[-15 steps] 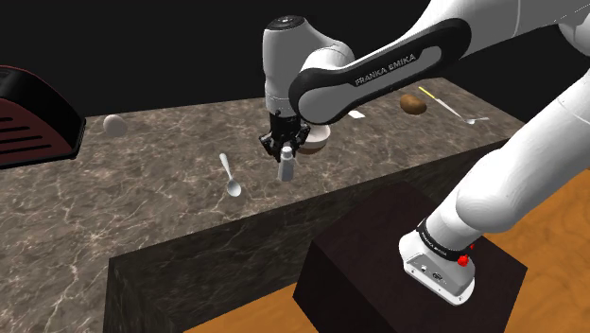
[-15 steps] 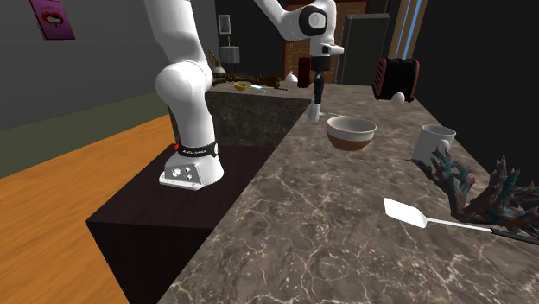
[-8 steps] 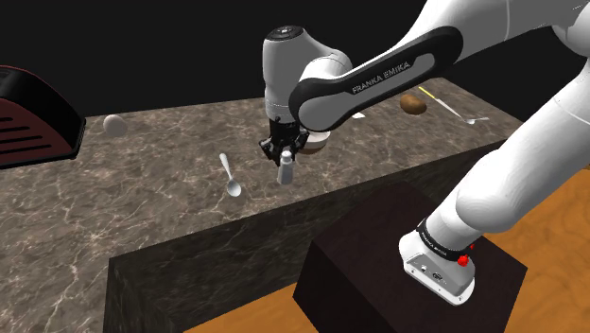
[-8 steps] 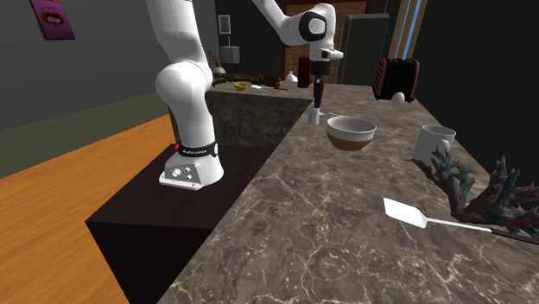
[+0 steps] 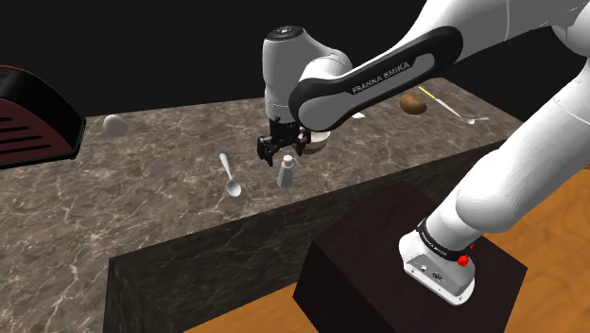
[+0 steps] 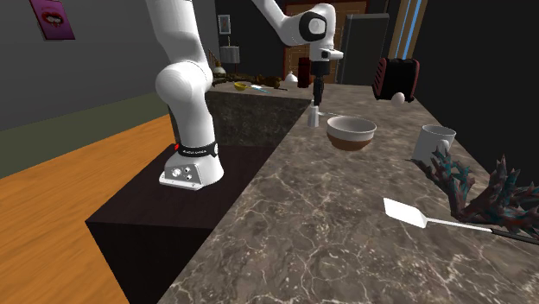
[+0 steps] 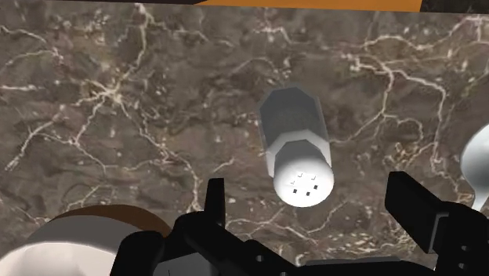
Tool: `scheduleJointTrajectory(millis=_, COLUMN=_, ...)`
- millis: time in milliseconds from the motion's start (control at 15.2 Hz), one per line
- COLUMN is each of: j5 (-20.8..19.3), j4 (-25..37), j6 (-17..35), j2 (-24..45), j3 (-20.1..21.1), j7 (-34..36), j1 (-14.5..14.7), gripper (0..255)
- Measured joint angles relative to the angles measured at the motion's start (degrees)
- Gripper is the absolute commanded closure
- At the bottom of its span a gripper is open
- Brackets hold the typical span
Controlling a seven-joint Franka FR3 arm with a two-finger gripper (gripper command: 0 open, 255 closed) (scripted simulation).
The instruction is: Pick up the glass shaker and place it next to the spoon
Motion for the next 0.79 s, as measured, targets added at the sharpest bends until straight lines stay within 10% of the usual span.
scheduleJointTrajectory(millis=792, j5=2.3, j4=4.3, j6=-7.3, j2=-3.5, j3=-0.1, j7=-1.7, j1=0.4, gripper=0)
